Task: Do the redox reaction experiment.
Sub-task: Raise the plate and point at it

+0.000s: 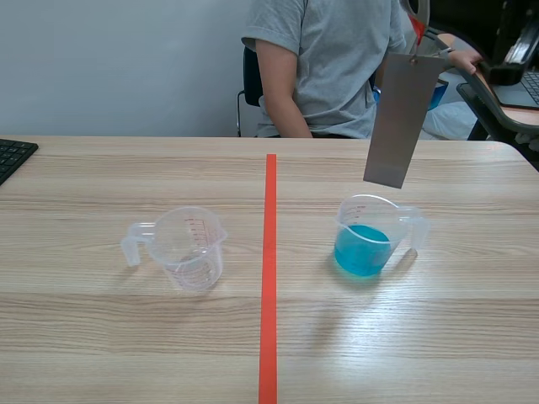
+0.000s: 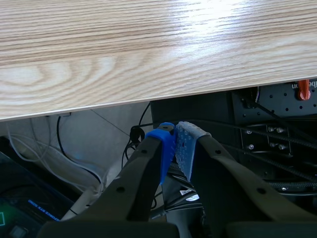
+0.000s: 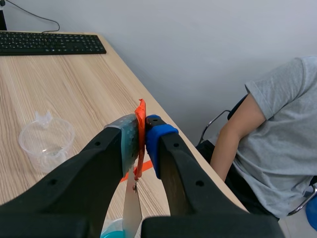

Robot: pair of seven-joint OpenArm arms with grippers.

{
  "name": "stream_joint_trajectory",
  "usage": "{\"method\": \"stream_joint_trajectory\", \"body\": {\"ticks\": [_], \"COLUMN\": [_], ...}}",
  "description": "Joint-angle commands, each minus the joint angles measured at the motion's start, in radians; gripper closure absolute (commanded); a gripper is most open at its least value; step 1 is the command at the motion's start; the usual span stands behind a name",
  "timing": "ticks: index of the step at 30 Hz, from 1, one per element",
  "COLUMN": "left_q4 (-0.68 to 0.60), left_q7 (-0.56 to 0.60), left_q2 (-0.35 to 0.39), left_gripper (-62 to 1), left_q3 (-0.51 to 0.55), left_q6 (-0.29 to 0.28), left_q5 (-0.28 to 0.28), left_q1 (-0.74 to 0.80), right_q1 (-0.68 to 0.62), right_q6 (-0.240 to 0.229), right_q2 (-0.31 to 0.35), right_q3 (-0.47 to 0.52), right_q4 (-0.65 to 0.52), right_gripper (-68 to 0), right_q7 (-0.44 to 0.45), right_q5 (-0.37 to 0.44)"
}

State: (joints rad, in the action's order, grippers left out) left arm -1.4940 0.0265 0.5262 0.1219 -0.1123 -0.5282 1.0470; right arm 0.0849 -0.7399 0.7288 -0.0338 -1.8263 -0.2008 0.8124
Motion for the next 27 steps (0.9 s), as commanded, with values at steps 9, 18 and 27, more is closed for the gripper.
{"method": "stream_joint_trajectory", "body": {"ticks": [9, 18, 27], "left_q4": [-0.115, -0.163, -0.162], "left_q7": [0.029, -0.03, -0.034], "left_q2": [0.23, 0.418, 0.472], "left_gripper": [-4.0, -4.0, -4.0], "left_q3": [0.026, -0.035, -0.286], "left_q6": [-0.011, -0.084, -0.112], "left_q5": [-0.082, -0.093, -0.089], "left_q1": [-0.015, -0.263, -0.649], "right_q1": [0.015, 0.015, 0.015], "right_q6": [-0.006, -0.006, -0.006], "right_q2": [0.016, 0.016, 0.016], "right_q3": [0.014, 0.014, 0.014], "right_q4": [-0.006, -0.006, -0.006], "right_gripper": [-1.5, -1.5, -1.5], "right_q7": [0.009, 0.007, 0.008], "right_q5": [0.011, 0.011, 0.011]}}
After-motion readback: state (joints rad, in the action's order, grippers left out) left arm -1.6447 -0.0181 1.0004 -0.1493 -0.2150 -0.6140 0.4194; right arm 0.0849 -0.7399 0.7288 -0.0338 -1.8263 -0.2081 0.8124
